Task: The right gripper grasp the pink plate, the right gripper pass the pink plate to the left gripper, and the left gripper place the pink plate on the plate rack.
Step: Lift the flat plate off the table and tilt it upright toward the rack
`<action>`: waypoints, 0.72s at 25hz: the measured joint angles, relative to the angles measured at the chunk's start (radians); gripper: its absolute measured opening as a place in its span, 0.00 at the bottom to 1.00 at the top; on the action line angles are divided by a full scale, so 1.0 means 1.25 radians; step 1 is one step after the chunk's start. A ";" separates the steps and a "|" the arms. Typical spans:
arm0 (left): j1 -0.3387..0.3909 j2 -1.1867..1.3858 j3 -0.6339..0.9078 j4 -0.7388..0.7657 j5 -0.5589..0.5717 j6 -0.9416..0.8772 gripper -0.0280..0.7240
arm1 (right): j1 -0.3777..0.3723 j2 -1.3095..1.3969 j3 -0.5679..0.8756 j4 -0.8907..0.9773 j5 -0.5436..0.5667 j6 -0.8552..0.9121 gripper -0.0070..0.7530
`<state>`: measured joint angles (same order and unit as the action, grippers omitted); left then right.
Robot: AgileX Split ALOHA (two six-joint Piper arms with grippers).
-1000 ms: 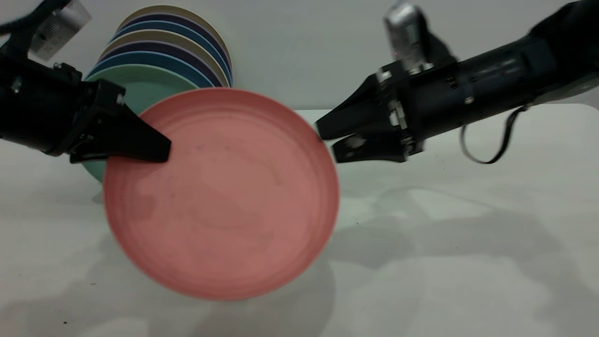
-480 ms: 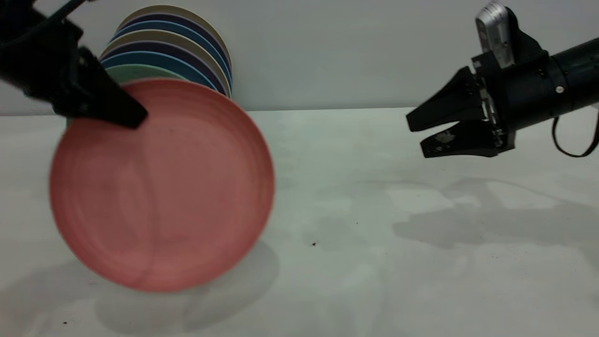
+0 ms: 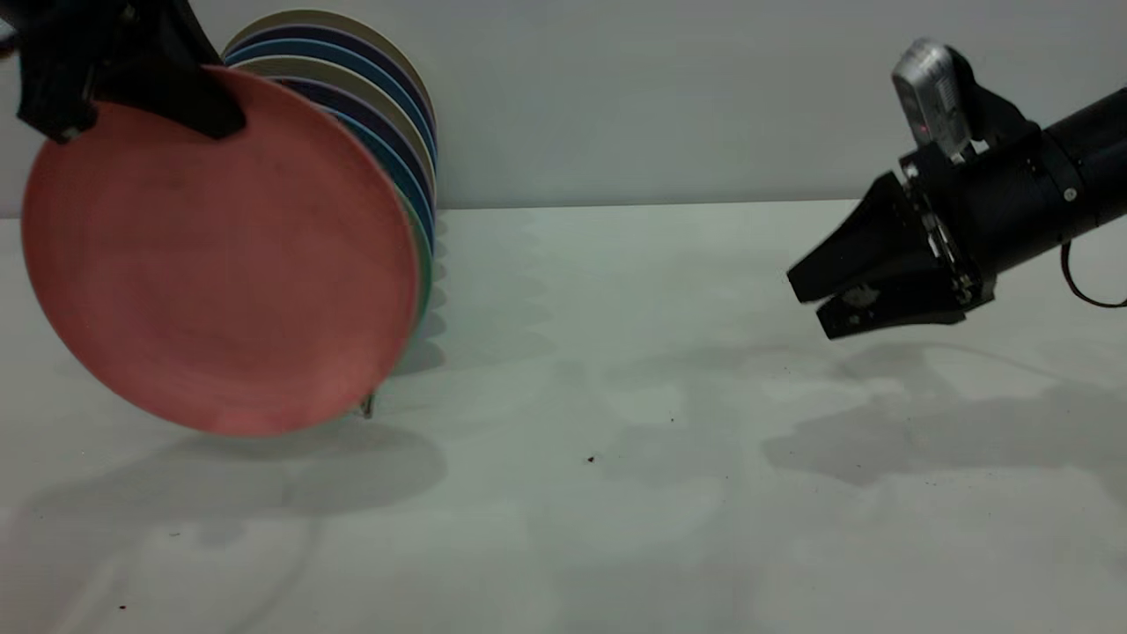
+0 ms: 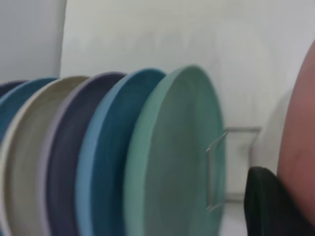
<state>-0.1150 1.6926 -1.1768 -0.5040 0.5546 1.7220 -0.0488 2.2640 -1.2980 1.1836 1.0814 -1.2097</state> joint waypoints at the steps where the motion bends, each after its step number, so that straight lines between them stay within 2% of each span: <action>1: -0.005 0.000 0.000 0.007 -0.022 0.003 0.13 | 0.000 0.000 0.000 -0.009 -0.013 0.003 0.72; 5: -0.029 -0.008 0.000 0.013 -0.132 0.013 0.13 | 0.000 0.000 0.000 -0.021 -0.038 0.006 0.72; 8: -0.039 -0.033 0.000 0.011 -0.179 0.032 0.13 | 0.000 0.000 0.000 -0.023 -0.045 0.006 0.72; 18: -0.041 -0.048 -0.001 0.009 -0.173 0.051 0.13 | 0.000 0.000 0.000 -0.028 -0.052 0.006 0.72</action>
<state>-0.1661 1.6324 -1.1780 -0.4926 0.3377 1.7858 -0.0488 2.2640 -1.2980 1.1490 1.0160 -1.2023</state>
